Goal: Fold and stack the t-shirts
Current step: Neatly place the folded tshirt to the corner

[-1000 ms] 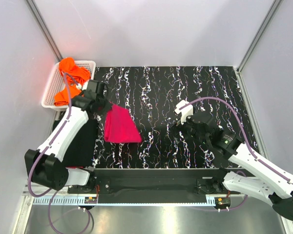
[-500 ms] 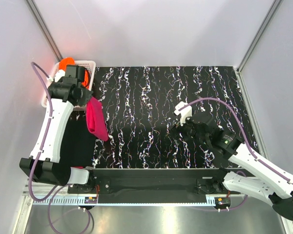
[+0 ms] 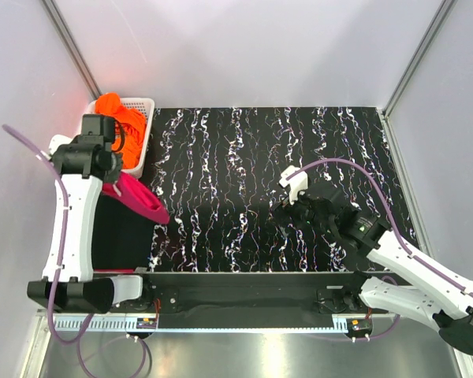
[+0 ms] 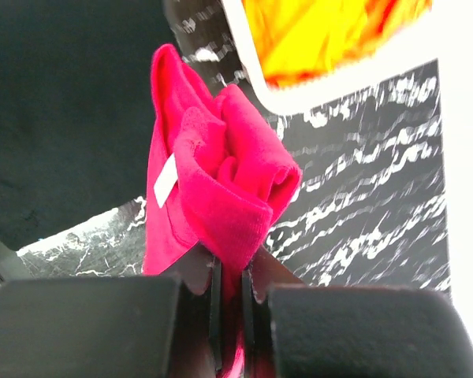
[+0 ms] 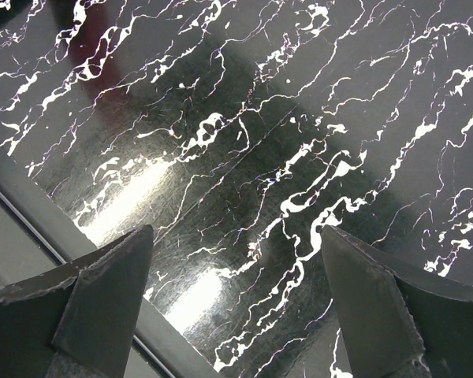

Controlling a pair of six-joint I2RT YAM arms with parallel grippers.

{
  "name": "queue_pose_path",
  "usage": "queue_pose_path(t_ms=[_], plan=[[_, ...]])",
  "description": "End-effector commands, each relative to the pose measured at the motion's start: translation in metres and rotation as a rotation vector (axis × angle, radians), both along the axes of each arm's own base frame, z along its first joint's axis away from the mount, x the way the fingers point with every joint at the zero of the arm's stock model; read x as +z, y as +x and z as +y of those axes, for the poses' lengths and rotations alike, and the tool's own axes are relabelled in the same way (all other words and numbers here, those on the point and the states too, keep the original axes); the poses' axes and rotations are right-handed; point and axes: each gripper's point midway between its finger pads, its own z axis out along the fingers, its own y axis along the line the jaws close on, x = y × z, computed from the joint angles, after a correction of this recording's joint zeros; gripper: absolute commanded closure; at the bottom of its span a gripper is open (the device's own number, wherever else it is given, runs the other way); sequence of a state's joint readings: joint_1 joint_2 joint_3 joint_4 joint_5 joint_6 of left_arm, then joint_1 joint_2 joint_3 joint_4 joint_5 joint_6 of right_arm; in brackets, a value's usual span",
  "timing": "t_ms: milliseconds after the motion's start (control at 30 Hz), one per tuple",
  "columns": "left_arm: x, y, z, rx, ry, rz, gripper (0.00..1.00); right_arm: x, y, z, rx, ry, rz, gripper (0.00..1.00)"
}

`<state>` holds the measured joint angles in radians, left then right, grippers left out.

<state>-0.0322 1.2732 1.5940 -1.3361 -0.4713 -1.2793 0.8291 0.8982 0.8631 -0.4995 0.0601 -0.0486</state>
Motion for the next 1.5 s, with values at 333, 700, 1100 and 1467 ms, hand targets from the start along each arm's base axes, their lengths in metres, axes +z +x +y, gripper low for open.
queue_pose_path(t_ms=[333,700,1100,1467], plan=[[0.000,0.010,0.051,0.281,-0.059,-0.092,1.00,-0.002,-0.002,-0.001,-0.014,0.018,0.012,0.06],[-0.009,0.062,0.066,0.392,-0.207,-0.176,1.00,-0.009,0.002,-0.007,-0.036,-0.023,0.009,0.05],[-0.012,0.094,0.081,0.435,-0.325,-0.261,1.00,-0.026,0.005,0.000,-0.037,-0.046,0.055,0.05],[-0.008,0.114,0.098,0.469,-0.430,-0.415,1.00,-0.029,0.006,0.007,-0.027,-0.038,0.076,0.04]])
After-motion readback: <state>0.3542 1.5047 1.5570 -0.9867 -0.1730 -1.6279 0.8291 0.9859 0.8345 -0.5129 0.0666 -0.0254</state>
